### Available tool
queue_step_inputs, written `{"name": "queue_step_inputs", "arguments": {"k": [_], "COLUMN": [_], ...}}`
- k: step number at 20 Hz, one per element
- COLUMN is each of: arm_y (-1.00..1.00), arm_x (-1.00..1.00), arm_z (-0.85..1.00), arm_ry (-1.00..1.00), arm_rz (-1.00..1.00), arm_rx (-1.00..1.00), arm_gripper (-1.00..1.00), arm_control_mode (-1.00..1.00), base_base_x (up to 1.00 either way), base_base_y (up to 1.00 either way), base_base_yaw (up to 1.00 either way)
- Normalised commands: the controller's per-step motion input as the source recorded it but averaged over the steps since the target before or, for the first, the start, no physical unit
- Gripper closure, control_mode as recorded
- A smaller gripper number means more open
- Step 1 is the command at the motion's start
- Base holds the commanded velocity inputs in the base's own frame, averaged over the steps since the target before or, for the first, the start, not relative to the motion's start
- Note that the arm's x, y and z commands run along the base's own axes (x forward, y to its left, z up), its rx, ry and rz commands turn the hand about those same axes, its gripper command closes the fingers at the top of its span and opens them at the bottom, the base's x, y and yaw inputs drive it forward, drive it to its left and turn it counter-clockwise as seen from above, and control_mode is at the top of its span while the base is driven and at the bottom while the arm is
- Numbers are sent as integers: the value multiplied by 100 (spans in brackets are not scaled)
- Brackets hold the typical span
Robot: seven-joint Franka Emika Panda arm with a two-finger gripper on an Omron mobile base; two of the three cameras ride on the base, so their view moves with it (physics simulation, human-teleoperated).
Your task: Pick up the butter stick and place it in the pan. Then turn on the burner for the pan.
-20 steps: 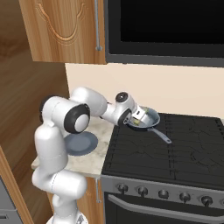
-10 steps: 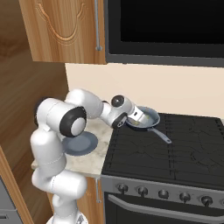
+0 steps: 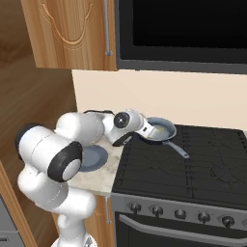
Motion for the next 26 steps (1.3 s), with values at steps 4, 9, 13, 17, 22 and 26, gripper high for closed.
{"name": "queue_step_inputs", "arguments": {"k": [4,9,13,17,22,26], "arm_y": [-2,-5,-15,-29,-48,-30], "arm_x": [-82,-77,-79,-88,-95,-87], "arm_z": [73,86,97,69,19,0], "arm_ry": [-17,-6,-1,0,0,-1], "arm_rz": [0,0,0,0,0,0], "arm_rx": [4,15,22,21,28,42], "arm_gripper": [-100,-100,-100,-100,-100,-100], "arm_control_mode": [-100,-100,-100,-100,-100,-100], "base_base_x": [0,0,0,0,0,0], "base_base_y": [0,0,0,0,0,0], "base_base_yaw": [0,0,0,0,0,0]}}
